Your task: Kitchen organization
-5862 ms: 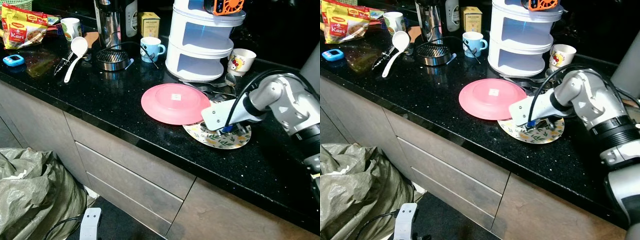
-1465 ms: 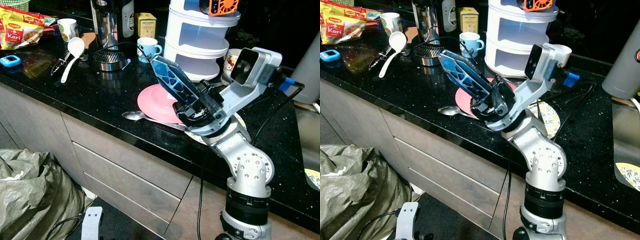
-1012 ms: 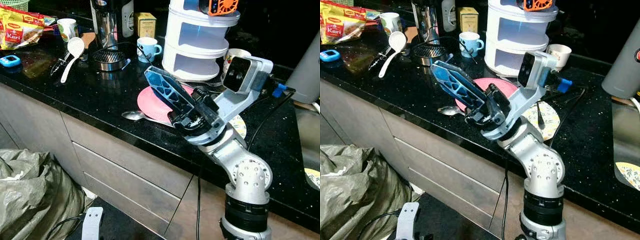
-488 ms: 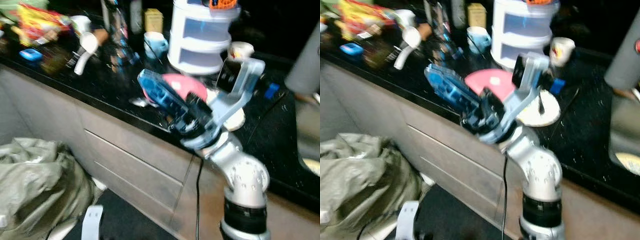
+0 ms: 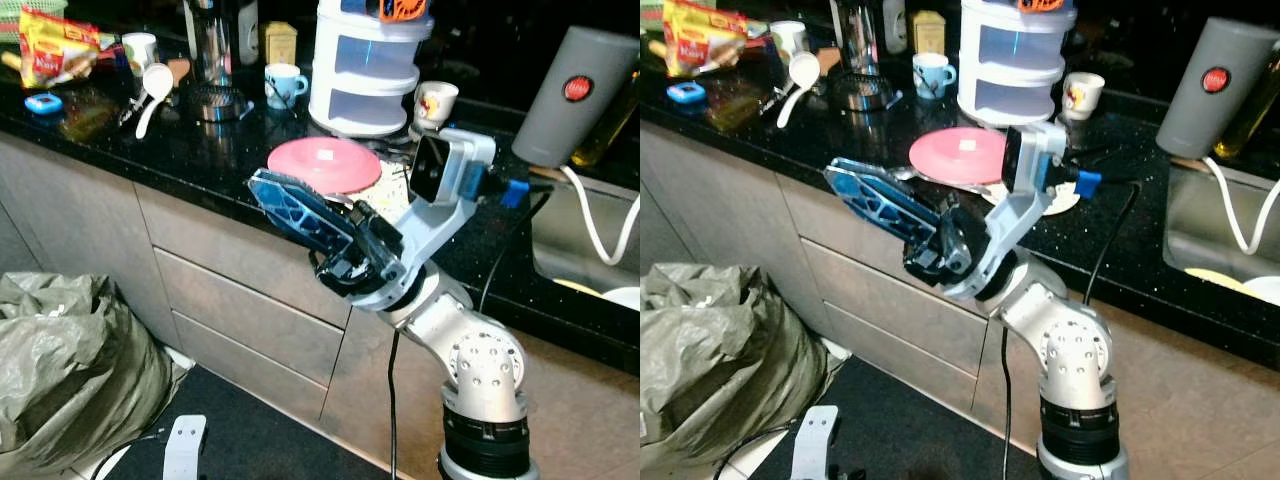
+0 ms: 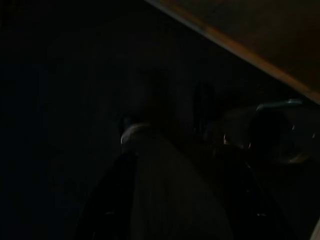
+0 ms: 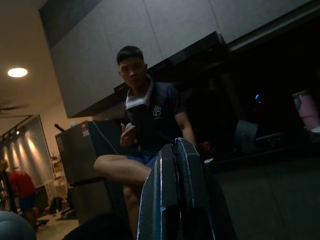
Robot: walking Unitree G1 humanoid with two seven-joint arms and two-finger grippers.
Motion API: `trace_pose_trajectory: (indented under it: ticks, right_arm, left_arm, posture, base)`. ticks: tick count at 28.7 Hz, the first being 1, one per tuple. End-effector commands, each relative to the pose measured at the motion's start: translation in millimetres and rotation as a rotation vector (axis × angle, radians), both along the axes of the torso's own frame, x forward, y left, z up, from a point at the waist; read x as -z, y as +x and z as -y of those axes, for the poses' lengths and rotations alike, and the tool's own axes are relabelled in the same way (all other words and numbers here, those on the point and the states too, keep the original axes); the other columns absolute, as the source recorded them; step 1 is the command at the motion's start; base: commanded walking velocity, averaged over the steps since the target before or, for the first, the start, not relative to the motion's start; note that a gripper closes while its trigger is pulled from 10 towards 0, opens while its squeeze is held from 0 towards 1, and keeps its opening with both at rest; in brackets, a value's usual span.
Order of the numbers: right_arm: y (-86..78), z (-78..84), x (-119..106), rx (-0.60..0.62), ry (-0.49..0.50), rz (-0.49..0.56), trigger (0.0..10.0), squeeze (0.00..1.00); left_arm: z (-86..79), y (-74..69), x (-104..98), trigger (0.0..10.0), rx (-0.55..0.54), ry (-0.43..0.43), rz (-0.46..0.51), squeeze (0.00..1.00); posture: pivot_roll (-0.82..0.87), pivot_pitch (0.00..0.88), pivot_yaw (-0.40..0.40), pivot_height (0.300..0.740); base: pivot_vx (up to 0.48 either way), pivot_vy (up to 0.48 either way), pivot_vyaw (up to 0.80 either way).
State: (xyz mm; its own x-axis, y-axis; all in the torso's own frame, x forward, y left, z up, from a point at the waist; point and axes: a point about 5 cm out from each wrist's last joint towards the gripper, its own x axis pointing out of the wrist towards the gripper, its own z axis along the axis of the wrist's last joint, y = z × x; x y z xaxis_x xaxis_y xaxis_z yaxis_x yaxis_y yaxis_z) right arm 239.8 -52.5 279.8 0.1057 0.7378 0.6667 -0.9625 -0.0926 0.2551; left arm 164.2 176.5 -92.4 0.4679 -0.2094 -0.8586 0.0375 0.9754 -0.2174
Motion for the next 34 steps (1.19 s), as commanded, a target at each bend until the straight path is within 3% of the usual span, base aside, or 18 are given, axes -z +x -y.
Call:
trace_pose_trajectory:
  ticks: [1, 8, 9, 10, 11, 13, 16, 20, 21, 22, 23, 34]
  right_arm:
    - [-0.3, 1.2, -1.1, 0.026, -0.005, 0.015, 10.0, 0.00]
    - [10.7, 5.4, -9.6, 0.088, 0.080, -0.045, 10.0, 0.00]
    - [13.3, 7.5, -12.9, 0.095, 0.121, -0.066, 10.0, 0.10]
    - [14.9, 8.9, -14.9, 0.098, 0.147, -0.081, 10.0, 0.10]
    - [16.3, 10.0, -16.6, 0.102, 0.170, -0.094, 10.0, 0.95]
    - [19.1, 12.1, -21.3, 0.095, 0.224, -0.120, 10.0, 1.00]
    - [16.7, 12.5, -26.8, 0.070, 0.259, -0.115, 10.0, 1.00]
    - [15.4, 8.2, -27.0, 0.075, 0.225, -0.113, 10.0, 1.00]
    - [15.3, 7.5, -26.8, 0.074, 0.220, -0.116, 3.1, 0.00]
    - [13.9, 7.1, -27.0, 0.056, 0.223, -0.109, 3.1, 0.00]
    - [12.8, 7.1, -27.0, 0.044, 0.225, -0.104, 0.0, 0.00]
    - [8.9, 7.9, -29.1, 0.017, 0.221, -0.082, 0.0, 0.00]
  left_arm:
    - [-0.1, -0.6, 0.3, 10.0, 0.012, 0.007, -0.007, 0.00]
    - [-0.3, -0.9, 0.5, 10.0, 0.013, 0.007, -0.007, 0.00]
    - [-0.3, -1.1, 0.5, 10.0, 0.012, 0.007, -0.007, 0.00]
    - [-0.4, -1.2, 0.5, 10.0, 0.012, 0.007, -0.007, 0.00]
    - [-0.5, -1.2, 0.5, 10.0, 0.012, 0.007, -0.007, 0.00]
    - [-0.7, -1.4, 0.6, 10.0, 0.013, 0.007, -0.008, 0.00]
    - [-0.9, -1.8, 0.7, 10.0, 0.011, 0.007, -0.008, 0.00]
    - [-1.3, -2.5, 1.0, 10.0, 0.011, 0.007, -0.010, 0.00]
    - [-1.3, -2.7, 1.0, 10.0, 0.011, 0.007, -0.011, 0.00]
    - [-1.3, -2.7, 1.0, 10.0, 0.011, 0.007, -0.011, 0.00]
    - [-1.4, -2.8, 1.0, 10.0, 0.010, 0.006, -0.011, 0.00]
    - [-1.4, -2.5, 0.9, 10.0, 0.012, 0.006, -0.011, 0.00]
  posture:
    - [-0.01, 0.037, -0.031, 0.740]
    - [-0.01, 0.038, -0.029, 0.740]
    - [-0.01, 0.041, -0.030, 0.740]
    - [-0.01, 0.041, -0.030, 0.740]
    - [-0.01, 0.041, -0.031, 0.740]
    - [-0.01, 0.043, -0.032, 0.740]
    - [-0.01, 0.045, -0.031, 0.740]
    - [-0.01, 0.048, -0.030, 0.740]
    - [-0.01, 0.048, -0.030, 0.740]
    - [-0.01, 0.048, -0.033, 0.740]
    - [-0.01, 0.049, -0.032, 0.740]
    - [-0.01, 0.047, -0.031, 0.740]
  base:
    - [0.000, 0.000, 0.00]
    - [0.000, 0.000, 0.00]
    - [0.000, 0.000, 0.00]
    - [0.000, 0.000, 0.00]
    - [0.000, 0.000, 0.00]
    - [0.000, 0.000, 0.00]
    - [0.000, 0.000, 0.00]
    - [0.000, 0.000, 0.00]
    - [0.000, 0.000, 0.00]
    - [0.000, 0.000, 0.00]
    - [0.000, 0.000, 0.00]
    - [0.000, 0.000, 0.00]
